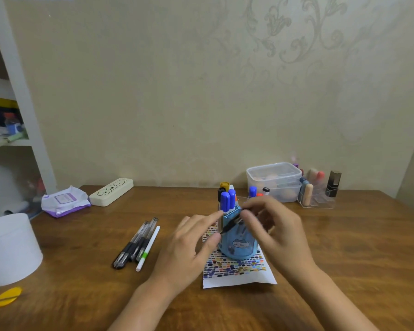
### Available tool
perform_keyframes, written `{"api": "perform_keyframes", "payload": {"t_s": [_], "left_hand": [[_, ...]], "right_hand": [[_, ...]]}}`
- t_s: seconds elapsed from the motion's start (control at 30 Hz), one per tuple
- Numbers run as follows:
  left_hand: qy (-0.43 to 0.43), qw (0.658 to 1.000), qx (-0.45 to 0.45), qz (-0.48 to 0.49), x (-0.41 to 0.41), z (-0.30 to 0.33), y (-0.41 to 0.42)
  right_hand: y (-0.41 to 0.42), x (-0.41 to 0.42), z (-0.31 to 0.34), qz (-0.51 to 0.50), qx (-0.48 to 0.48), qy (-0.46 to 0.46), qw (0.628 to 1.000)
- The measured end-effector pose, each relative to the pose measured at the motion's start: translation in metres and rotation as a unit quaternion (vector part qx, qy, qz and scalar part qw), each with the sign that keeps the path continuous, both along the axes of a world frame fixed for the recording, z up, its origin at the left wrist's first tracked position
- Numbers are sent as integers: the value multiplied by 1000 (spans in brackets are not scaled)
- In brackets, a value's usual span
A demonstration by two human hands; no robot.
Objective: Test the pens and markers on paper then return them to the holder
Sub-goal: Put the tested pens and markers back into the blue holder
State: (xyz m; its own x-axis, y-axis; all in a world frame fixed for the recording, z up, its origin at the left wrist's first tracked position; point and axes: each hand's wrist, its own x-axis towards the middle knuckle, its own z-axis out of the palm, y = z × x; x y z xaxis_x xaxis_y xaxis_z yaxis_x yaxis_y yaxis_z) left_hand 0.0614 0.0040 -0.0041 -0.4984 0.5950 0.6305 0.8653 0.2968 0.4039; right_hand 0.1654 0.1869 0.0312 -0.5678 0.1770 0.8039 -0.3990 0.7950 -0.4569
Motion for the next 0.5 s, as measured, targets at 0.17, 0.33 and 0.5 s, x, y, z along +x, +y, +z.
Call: {"api": "perform_keyframes", "payload": {"t_s": [0.17, 0.33, 0.5], "left_hand": [[-4, 999, -53, -1, -2, -4, 4], [0, 997, -83, -7, -4, -8, 6], [-8, 995, -95, -13, -4, -10, 7]], "right_hand": [[13, 7, 15, -47, -78, 109, 990], [23, 8, 17, -94, -64, 146, 983], [28, 9, 20, -114, -51, 181, 976]]}}
